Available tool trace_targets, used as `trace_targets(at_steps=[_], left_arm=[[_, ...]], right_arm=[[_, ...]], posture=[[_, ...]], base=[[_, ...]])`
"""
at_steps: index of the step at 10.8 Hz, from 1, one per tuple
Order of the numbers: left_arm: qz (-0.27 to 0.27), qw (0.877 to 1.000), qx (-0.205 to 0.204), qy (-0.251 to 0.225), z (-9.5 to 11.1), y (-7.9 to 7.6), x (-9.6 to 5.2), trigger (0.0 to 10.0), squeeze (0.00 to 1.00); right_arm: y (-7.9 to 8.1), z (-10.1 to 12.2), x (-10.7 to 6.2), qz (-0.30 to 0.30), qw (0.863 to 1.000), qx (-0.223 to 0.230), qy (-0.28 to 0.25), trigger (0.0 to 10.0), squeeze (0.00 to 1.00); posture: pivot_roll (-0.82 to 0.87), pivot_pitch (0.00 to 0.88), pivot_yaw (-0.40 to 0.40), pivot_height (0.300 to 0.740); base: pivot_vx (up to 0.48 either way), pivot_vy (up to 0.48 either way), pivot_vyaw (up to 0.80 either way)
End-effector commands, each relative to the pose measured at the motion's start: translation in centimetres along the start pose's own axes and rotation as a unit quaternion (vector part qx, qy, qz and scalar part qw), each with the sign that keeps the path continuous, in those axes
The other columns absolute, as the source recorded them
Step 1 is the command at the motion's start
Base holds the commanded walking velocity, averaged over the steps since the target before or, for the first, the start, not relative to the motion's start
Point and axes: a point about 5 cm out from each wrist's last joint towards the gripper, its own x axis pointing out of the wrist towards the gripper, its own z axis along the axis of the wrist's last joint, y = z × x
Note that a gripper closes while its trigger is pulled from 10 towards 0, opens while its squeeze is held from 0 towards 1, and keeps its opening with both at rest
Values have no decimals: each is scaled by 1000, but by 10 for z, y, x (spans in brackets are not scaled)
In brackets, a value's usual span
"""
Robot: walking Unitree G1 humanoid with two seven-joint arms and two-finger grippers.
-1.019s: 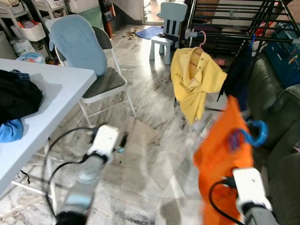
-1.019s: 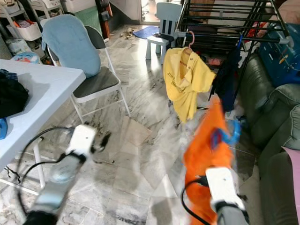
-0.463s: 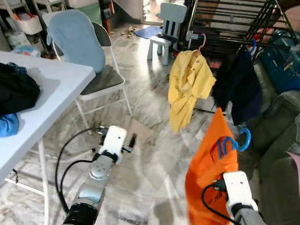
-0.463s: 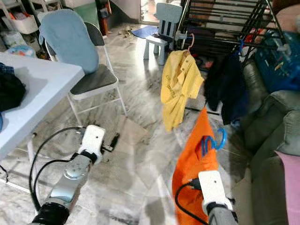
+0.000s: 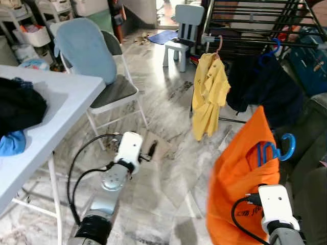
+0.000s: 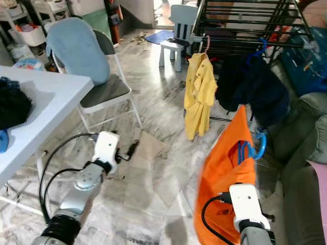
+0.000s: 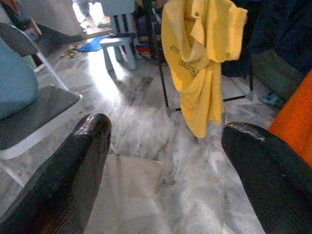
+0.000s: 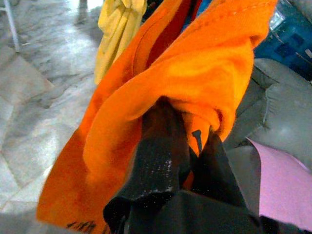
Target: Hang hanger
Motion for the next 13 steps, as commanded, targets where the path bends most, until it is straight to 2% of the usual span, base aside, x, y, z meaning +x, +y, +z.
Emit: trace_targets(at_steps=[1,2,5,9,13], left_arm=[[-6,1000,0,0,1,2,2,10000,0],[-12,1000,-7,-1,2,0,4,10000,0],[-20,1000,-14,-8,6,-3,7,10000,0],[-26,999,-24,-5,3,-7,7,10000,0],[-40,999,-26,3,0,-11,7,10000,0]], right_arm=[[-10,10,-2,-28,999,-2,-21,10000,0],[-13,10,-4,-34,999,-2,-19,10000,0],[-5,14,-3,-19,999,-14,-23,10000,0],[-4,18,1,-10,999,-29,-24,10000,0],[7,12,-3,-6,1000,-26,-16,10000,0]], posture=[[-85,0,63,740],[-89,0,65,740],[-88,0,54,740],[-87,0,49,740],[-98,0,63,740]], base=[[251,0,-694],[292,0,-700],[351,0,-577],[382,0,0],[425,0,0]])
